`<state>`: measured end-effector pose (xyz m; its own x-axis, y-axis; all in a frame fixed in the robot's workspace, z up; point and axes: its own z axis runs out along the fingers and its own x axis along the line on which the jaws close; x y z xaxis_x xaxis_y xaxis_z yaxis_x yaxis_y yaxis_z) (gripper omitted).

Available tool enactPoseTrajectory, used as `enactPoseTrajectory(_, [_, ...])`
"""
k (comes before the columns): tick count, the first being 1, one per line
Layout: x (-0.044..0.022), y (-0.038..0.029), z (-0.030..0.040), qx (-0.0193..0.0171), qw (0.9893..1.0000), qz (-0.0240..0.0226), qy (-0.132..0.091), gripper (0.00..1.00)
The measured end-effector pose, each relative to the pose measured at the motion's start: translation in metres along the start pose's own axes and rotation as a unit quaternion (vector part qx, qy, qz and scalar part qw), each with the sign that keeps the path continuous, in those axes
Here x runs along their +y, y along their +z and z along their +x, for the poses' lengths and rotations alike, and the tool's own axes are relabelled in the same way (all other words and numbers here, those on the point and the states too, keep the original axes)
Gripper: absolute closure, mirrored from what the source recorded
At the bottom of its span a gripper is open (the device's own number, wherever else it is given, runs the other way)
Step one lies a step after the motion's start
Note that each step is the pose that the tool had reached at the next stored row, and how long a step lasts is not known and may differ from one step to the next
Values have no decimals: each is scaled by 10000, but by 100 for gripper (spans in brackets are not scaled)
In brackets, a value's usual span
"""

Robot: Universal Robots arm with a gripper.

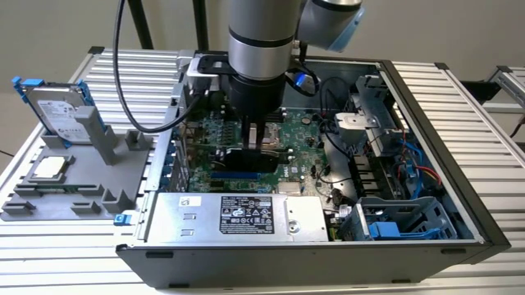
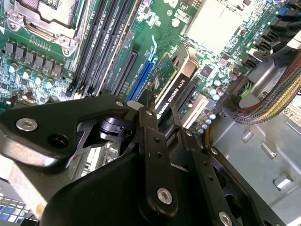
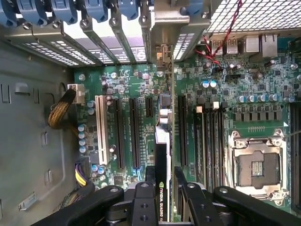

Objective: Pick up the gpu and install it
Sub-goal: 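Insert the gpu into the slot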

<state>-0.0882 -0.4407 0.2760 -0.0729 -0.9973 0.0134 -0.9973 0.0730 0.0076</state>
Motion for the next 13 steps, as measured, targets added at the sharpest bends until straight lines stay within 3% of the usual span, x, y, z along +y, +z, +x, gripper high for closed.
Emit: enactPoseTrajectory(13, [31, 90, 3, -1, 10000, 1, 1, 100])
